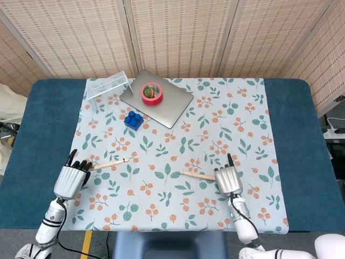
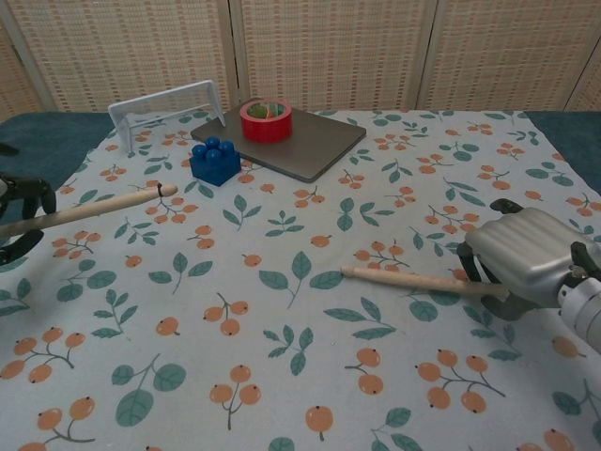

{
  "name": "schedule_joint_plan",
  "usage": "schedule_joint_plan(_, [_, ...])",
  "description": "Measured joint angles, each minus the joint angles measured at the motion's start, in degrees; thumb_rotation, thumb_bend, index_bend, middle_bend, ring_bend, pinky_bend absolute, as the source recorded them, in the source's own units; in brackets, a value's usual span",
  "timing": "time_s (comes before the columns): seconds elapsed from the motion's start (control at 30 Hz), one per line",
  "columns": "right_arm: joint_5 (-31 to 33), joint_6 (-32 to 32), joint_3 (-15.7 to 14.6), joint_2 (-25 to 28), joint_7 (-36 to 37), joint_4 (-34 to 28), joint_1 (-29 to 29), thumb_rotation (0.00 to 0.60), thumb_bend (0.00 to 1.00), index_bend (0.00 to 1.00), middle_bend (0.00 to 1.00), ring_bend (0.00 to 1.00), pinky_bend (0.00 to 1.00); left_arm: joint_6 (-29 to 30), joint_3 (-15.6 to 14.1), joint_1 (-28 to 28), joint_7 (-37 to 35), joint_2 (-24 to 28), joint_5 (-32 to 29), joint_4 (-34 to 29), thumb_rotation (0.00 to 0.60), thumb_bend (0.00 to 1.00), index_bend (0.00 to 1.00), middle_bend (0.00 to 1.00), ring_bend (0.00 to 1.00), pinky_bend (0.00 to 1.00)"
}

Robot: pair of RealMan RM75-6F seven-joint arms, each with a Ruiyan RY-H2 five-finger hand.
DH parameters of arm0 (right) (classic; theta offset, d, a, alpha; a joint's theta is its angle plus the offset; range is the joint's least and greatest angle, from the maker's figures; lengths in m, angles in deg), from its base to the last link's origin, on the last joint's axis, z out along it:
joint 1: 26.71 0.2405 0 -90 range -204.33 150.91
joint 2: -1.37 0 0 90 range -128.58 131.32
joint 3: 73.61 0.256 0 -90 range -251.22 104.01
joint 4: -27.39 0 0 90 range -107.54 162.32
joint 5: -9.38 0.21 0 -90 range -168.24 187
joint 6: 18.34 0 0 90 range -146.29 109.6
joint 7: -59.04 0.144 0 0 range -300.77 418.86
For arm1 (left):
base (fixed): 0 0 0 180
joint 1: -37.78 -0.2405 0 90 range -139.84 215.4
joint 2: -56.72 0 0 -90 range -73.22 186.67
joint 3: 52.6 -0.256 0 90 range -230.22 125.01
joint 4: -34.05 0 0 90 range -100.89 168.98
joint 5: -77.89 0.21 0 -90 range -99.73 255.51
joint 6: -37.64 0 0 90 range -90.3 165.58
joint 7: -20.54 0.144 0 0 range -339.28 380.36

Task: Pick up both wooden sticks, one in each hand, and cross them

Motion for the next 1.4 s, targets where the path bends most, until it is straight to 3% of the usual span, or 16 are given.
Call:
schedule_joint_plan(0.27, [-3.32,0.83,-0.65,1.4,4.1,-0.91,-0.55,0.6,0.37,0.98,0.81,0.54,0.11,-1.31,0.47,-0.03,-2.44,1.63,-1.09,-2.6,0.6,0.55,0.86,1.0,0.62,0.19])
schedule_joint_plan(0.6, [-14.86,-0.27,-1.22,3.75,26.83,-2.85,-0.93,0.6,0.37,0.98,0.82,0.55,0.14,-7.64,3.09,1.36,-6.32,8.23,-5.35,-17.01,0.6,0.55,0.87,1.0,0.65,0.19])
schedule_joint_plan(0.77, [-19.75,-2.01,-0.59,3.5,31.88,-5.86,0.46,0.6,0.37,0.98,0.82,0.56,0.14,-10.36,3.82,2.66,-4.79,9.78,-6.26,-23.87,0.6,0.55,0.87,1.0,0.65,0.19])
schedule_joint_plan(1.1, [-16.3,-6.45,4.69,-0.39,27.89,-9.25,4.91,0.6,0.37,0.98,0.82,0.56,0.14,-12.23,4.14,4.63,4.87,11.04,-5.6,-38.95,0.6,0.55,0.87,1.0,0.65,0.19])
schedule_joint_plan(1.4, [-11.8,-6.02,7.01,-1.95,23.43,-10.01,6.25,0.6,0.37,0.98,0.82,0.56,0.14,-11.88,1.59,4.37,10.59,10.74,-2.62,-43.71,0.6,0.55,0.87,1.0,0.65,0.19])
